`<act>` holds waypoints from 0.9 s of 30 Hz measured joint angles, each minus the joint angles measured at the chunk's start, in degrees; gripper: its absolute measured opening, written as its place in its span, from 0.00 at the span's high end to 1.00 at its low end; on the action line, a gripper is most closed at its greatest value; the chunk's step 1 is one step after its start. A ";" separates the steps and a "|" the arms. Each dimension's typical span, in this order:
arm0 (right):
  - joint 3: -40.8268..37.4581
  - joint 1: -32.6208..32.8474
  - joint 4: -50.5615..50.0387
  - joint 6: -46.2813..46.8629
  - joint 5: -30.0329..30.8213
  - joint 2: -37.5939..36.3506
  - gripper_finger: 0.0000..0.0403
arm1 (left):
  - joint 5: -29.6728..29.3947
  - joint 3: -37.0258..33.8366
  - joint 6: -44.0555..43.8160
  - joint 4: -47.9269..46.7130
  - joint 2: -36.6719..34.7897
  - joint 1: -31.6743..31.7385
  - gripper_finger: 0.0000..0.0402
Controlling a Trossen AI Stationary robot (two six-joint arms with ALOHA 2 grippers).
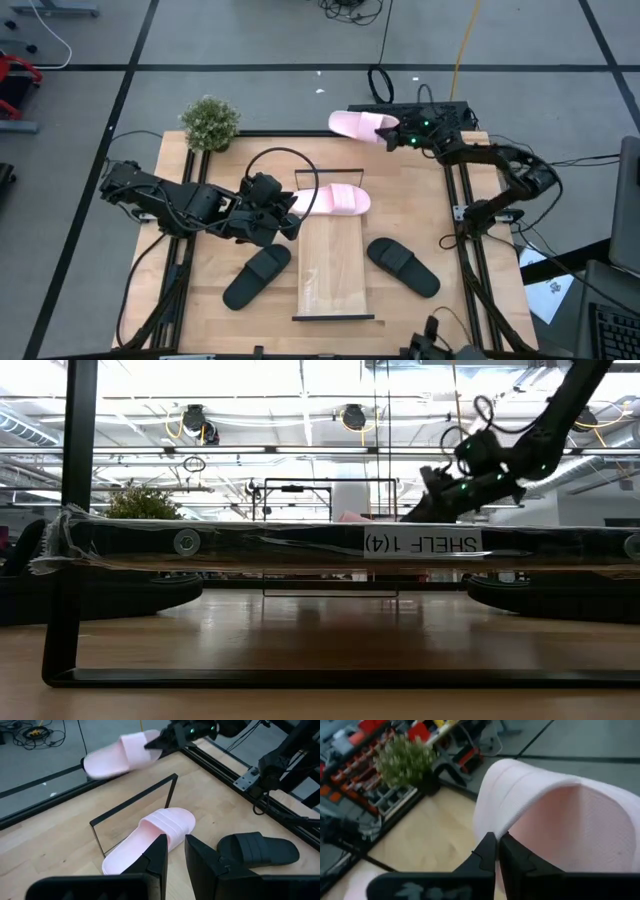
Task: Pick and place slides into the shelf
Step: Put the pink slide on the shelf
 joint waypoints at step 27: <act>0.00 6.62 -6.35 30.83 -15.85 -40.21 1.00 | -0.50 0.00 0.25 0.00 0.00 0.11 0.84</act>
